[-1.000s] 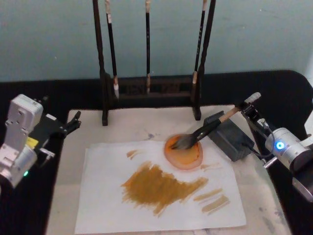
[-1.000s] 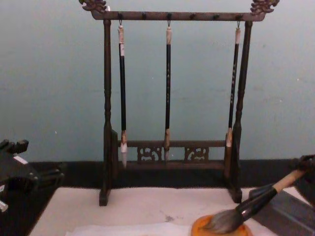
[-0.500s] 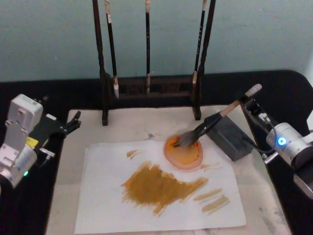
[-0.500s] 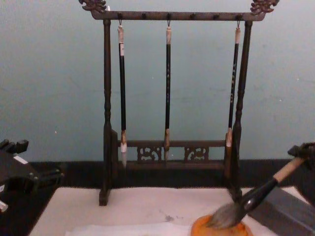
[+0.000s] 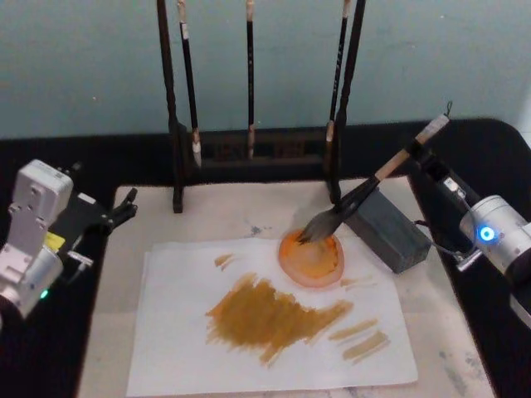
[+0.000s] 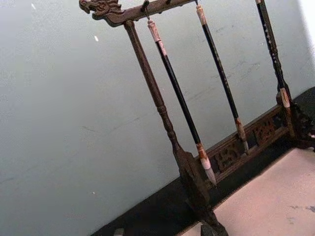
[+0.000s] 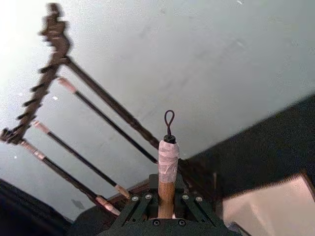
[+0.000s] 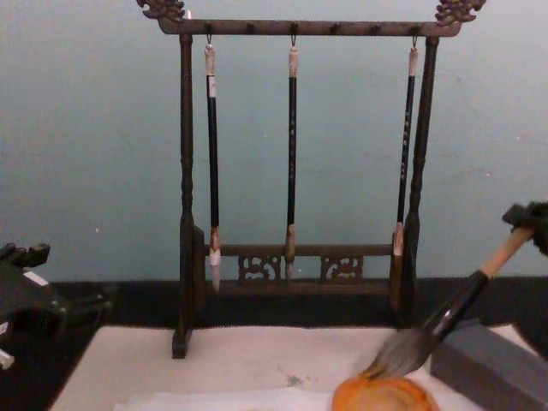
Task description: Pick up the brush from the inkstone, write on the paper, then place the brush back to its original position.
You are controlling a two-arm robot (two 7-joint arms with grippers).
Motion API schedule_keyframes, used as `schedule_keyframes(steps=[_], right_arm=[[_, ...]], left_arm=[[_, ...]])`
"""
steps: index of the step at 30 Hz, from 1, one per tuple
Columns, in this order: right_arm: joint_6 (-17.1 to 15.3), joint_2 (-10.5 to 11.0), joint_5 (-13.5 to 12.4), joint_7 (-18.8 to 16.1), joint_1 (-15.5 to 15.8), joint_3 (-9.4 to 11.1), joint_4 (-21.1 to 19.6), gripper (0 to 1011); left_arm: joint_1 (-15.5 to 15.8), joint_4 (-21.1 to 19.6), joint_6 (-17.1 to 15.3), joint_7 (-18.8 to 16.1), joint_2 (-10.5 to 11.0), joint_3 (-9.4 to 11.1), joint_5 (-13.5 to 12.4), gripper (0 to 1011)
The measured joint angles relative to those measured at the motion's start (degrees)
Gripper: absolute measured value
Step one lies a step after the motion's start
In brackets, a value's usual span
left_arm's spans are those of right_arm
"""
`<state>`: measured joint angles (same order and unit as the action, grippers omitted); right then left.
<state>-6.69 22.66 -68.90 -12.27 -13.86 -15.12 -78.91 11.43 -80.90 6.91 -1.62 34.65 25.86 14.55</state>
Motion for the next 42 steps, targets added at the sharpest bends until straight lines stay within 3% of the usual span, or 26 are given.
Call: schedule_keyframes(steps=[9, 24, 25, 28, 40, 42], right_arm=[[4.0, 3.6, 4.9, -1.0, 2.3, -1.3, -5.5, 173], [9.8, 9.5, 17.5, -1.6, 10.2, -0.2, -16.7, 173], [9.8, 9.5, 17.5, -1.6, 10.2, -0.2, -16.7, 173], [10.9, 10.7, 20.9, -1.3, 12.1, 0.0, -18.9, 173], [13.7, 12.4, 30.2, -0.9, 16.0, 0.1, -21.8, 173], [13.9, 12.4, 30.7, -0.9, 16.1, 0.0, -21.9, 173]], left_arm=[[0.0, 0.0, 0.0, 0.0, 0.0, 0.0, 0.0, 1010], [0.0, 0.0, 0.0, 0.0, 0.0, 0.0, 0.0, 1009], [0.0, 0.0, 0.0, 0.0, 0.0, 0.0, 0.0, 1009], [0.0, 0.0, 0.0, 0.0, 0.0, 0.0, 0.0, 1010], [0.0, 0.0, 0.0, 0.0, 0.0, 0.0, 0.0, 1010], [0.0, 0.0, 0.0, 0.0, 0.0, 0.0, 0.0, 1010]])
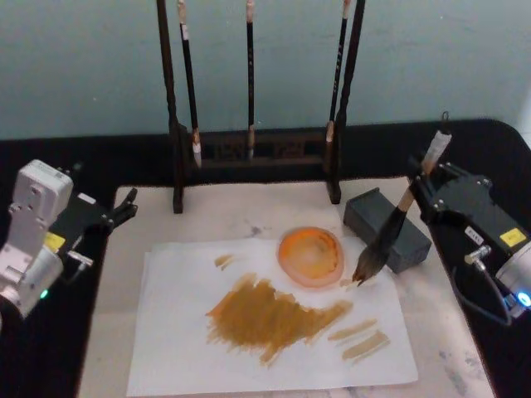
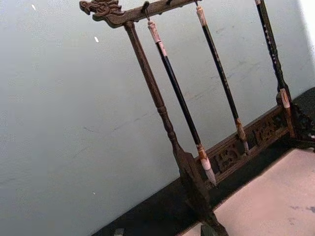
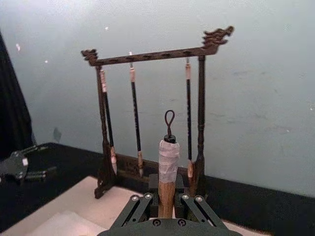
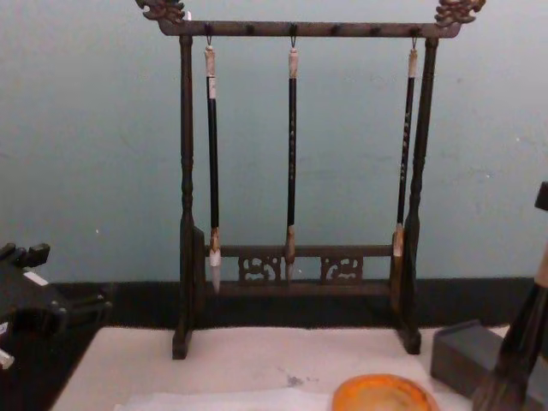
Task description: Pick up the brush from the inkstone, write on the paper, then place the brush back to its original position.
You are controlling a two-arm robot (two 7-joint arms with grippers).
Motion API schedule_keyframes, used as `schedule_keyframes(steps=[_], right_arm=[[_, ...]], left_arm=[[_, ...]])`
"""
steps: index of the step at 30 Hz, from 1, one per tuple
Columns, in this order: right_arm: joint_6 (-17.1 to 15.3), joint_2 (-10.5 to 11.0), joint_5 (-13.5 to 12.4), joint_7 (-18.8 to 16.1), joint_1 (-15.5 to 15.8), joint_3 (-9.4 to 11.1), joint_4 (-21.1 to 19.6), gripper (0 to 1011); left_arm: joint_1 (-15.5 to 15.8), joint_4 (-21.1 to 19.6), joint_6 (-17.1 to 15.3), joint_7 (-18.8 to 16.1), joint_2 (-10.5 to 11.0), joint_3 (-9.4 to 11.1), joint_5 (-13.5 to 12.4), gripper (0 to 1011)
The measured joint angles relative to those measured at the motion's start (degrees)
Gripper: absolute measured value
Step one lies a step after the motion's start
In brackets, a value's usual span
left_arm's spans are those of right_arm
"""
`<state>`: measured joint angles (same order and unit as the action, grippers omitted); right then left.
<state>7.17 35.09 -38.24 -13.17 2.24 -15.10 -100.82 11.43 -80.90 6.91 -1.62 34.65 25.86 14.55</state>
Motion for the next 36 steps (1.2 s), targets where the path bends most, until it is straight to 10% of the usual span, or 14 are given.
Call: schedule_keyframes(steps=[36], right_arm=[[1.5, -1.9, 12.0, -3.0, 3.2, 0.5, -2.0, 173]], left_arm=[[0.0, 0.0, 0.0, 0.0, 0.0, 0.0, 0.0, 1010]])
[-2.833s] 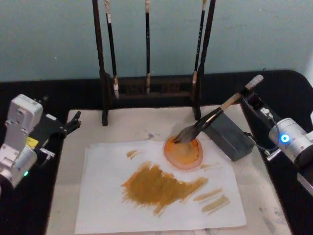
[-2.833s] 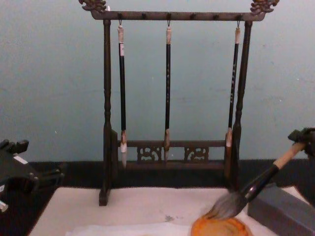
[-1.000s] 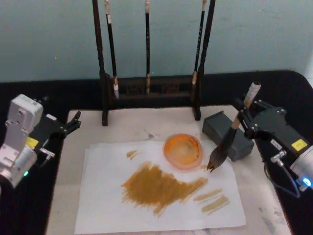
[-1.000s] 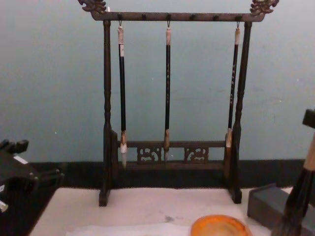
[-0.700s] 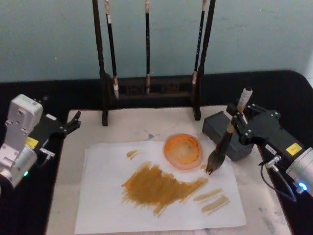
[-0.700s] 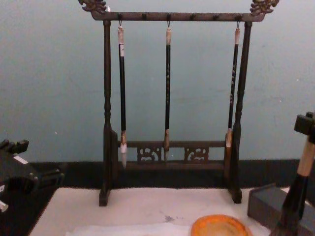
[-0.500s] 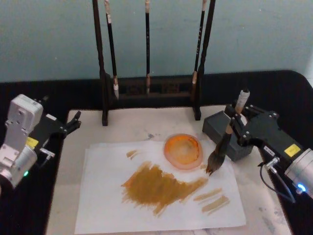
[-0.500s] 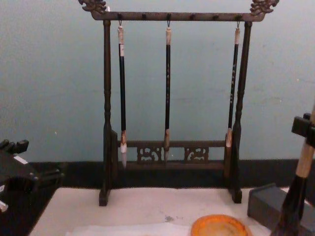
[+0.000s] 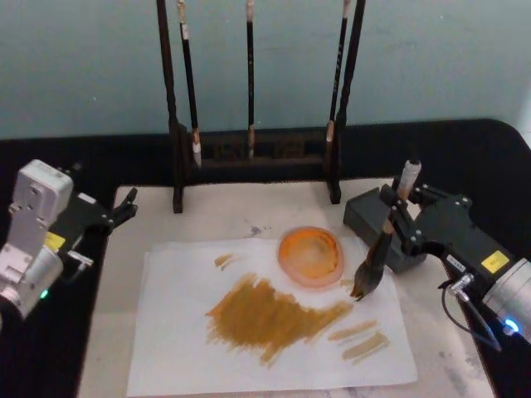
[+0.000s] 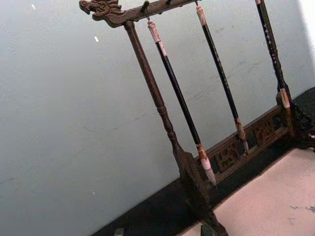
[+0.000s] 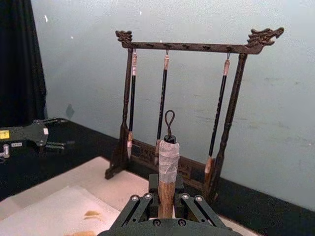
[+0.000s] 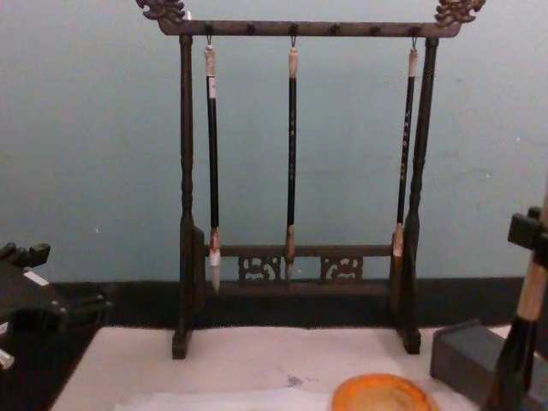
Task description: Pick up the brush from the inkstone, write on the paper, then place the brush back to its original position.
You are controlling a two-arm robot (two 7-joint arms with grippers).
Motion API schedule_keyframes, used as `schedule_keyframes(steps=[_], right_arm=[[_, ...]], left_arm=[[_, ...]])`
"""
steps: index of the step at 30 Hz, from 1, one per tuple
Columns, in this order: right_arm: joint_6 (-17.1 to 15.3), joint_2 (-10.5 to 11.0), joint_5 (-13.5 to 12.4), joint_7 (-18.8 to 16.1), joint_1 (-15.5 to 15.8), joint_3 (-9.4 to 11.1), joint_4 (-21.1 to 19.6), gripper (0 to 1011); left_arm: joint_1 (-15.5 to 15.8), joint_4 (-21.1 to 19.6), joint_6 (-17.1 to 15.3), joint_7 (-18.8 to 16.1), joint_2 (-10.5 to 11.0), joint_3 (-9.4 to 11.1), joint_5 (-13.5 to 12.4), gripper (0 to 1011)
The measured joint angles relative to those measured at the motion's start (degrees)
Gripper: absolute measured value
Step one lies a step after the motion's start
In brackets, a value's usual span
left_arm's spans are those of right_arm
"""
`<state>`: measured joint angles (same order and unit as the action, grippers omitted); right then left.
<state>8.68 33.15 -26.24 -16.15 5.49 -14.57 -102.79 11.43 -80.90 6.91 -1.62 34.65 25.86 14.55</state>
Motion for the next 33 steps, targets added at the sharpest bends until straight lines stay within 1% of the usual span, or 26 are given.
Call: schedule_keyframes(steps=[10, 20, 33], right_arm=[[-1.1, -0.8, 1.7, -0.2, 0.6, 0.6, 0.0, 173], [-2.0, -1.3, 3.9, 0.1, 1.5, 2.0, -1.0, 173], [-3.2, -1.1, 6.6, -0.6, 2.6, 3.8, -2.7, 173]], left_arm=[[0.0, 0.0, 0.0, 0.0, 0.0, 0.0, 0.0, 1010], [0.0, 0.0, 0.0, 0.0, 0.0, 0.0, 0.0, 1010], [0.0, 0.0, 0.0, 0.0, 0.0, 0.0, 0.0, 1010]])
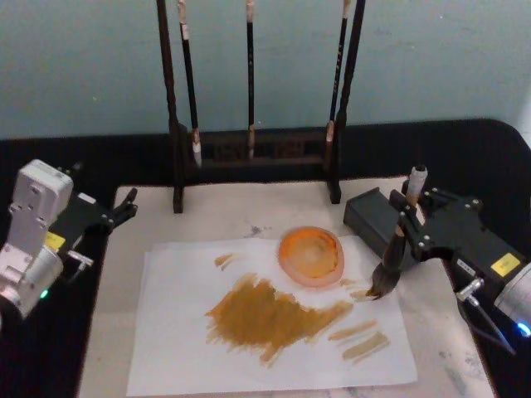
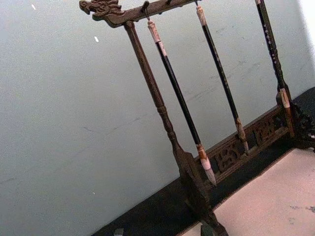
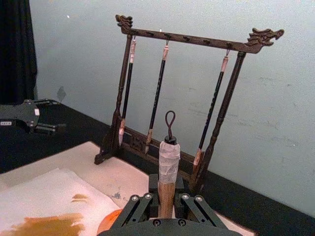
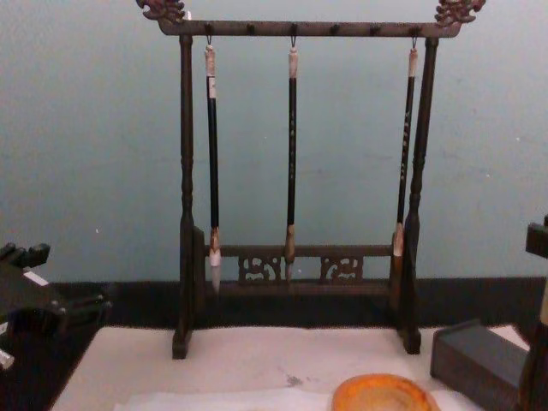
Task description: Pick up the brush from the inkstone, write on the paper, then place the brush back to its original position.
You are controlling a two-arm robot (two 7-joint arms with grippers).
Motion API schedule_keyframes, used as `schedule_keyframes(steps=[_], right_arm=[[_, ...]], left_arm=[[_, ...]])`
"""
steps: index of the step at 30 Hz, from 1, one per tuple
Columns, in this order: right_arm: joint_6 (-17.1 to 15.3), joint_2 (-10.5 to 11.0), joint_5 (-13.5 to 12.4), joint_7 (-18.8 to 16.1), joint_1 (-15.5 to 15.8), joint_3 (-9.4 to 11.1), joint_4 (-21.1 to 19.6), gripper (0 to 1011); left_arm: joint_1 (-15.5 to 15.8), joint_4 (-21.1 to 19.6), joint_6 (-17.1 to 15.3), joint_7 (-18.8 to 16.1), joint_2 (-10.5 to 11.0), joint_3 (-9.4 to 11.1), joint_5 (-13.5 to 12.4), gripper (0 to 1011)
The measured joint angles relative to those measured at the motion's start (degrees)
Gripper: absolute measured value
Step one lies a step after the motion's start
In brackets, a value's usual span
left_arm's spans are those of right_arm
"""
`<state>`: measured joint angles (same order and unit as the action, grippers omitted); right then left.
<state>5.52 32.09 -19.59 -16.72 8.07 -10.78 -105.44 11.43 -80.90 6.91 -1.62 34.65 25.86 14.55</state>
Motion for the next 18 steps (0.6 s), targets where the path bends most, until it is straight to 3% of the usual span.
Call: schedule_keyframes(steps=[18], right_arm=[[-0.7, -0.7, 3.4, -1.1, 0.8, 1.8, -1.5, 173]], left_arm=[[0.0, 0.0, 0.0, 0.0, 0.0, 0.0, 0.0, 1010]])
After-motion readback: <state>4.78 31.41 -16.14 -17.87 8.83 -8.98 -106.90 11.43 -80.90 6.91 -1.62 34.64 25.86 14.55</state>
